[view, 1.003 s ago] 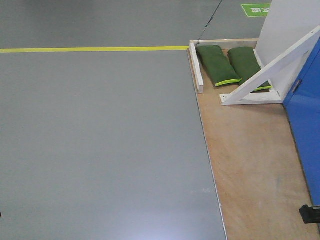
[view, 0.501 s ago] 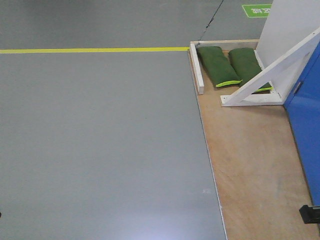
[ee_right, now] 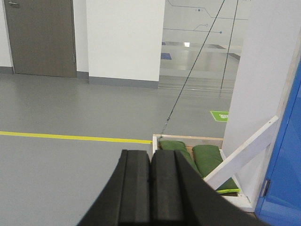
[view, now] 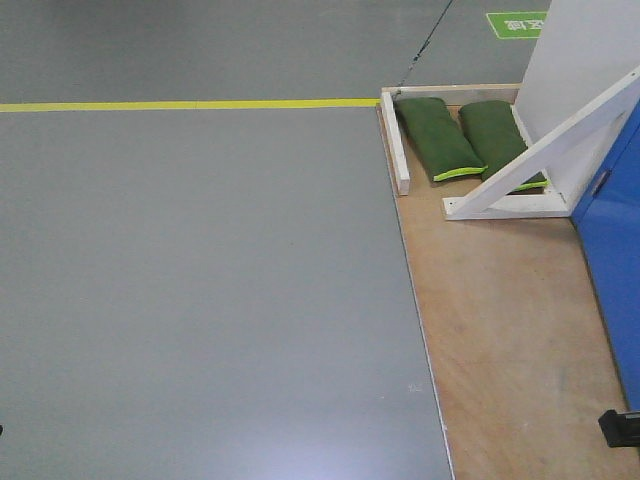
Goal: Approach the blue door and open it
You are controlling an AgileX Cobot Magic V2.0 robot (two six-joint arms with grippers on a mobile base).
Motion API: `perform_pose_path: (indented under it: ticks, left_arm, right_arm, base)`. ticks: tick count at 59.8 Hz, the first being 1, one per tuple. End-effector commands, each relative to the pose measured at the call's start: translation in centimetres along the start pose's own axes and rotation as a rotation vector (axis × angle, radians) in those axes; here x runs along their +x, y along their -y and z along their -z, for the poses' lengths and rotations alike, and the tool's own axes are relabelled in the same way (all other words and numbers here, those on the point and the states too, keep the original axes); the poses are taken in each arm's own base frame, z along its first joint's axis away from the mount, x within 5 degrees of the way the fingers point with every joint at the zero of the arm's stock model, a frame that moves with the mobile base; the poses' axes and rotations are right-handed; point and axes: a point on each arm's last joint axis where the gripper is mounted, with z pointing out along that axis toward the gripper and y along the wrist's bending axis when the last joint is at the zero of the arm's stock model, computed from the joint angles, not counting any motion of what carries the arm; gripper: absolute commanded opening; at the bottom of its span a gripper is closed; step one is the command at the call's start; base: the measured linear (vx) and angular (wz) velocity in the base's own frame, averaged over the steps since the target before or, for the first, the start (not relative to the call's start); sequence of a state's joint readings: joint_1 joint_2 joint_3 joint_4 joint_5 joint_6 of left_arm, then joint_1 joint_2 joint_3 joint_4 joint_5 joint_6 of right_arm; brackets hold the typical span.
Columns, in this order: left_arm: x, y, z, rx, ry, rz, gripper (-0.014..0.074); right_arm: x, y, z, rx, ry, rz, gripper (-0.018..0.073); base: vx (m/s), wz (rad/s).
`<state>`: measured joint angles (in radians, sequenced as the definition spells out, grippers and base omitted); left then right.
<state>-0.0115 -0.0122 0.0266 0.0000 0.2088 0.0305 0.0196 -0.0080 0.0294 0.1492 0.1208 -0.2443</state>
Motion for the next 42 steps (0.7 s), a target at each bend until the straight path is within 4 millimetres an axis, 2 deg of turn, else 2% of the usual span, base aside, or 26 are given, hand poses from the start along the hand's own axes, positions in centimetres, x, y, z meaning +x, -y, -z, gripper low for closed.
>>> perform_pose_path:
  ticks: [1, 42]
  left_arm:
    - [-0.63, 0.02, 0.09, 0.005, 0.092, 0.002, 0.007]
    - [-0.63, 0.02, 0.09, 0.005, 0.092, 0.002, 0.007]
  right_arm:
    - [-0.12, 0.13, 0.05, 0.022, 0.074, 0.005, -0.0008]
    - [-0.11, 0.13, 0.05, 0.022, 0.073, 0.005, -0.0008]
  base:
    - [0.04, 0.0]
    - [0.01, 0.0]
